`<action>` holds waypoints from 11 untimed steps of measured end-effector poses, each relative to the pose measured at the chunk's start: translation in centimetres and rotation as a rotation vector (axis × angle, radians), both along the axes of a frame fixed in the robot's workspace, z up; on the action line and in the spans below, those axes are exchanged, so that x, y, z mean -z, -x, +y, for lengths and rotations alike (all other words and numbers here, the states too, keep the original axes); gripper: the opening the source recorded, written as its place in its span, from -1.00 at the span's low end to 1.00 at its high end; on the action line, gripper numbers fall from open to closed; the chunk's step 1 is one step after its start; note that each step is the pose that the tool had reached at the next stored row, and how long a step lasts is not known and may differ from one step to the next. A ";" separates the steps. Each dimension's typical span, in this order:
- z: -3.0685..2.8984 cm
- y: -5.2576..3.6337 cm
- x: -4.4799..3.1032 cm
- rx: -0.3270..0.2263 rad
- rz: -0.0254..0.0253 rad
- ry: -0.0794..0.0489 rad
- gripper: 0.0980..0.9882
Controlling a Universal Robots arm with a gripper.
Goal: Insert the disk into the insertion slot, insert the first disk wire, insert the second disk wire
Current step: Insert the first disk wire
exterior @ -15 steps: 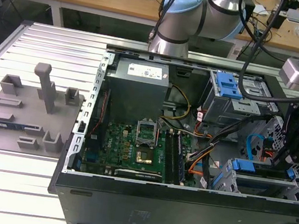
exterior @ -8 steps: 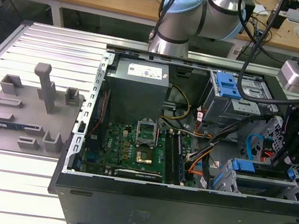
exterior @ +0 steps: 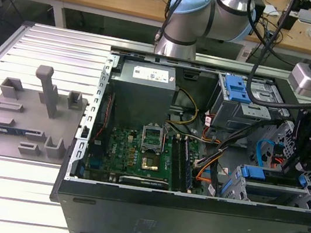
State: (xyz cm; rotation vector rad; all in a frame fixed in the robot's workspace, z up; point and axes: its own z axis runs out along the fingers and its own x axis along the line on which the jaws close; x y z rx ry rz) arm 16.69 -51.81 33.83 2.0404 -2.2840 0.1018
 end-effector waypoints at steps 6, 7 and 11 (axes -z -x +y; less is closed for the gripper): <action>0.00 0.00 -0.33 0.000 0.0001 -0.002 -0.85; 0.00 0.00 -0.52 0.000 0.0001 -0.001 -0.85; 0.00 0.00 -1.09 0.000 0.0000 0.000 -0.85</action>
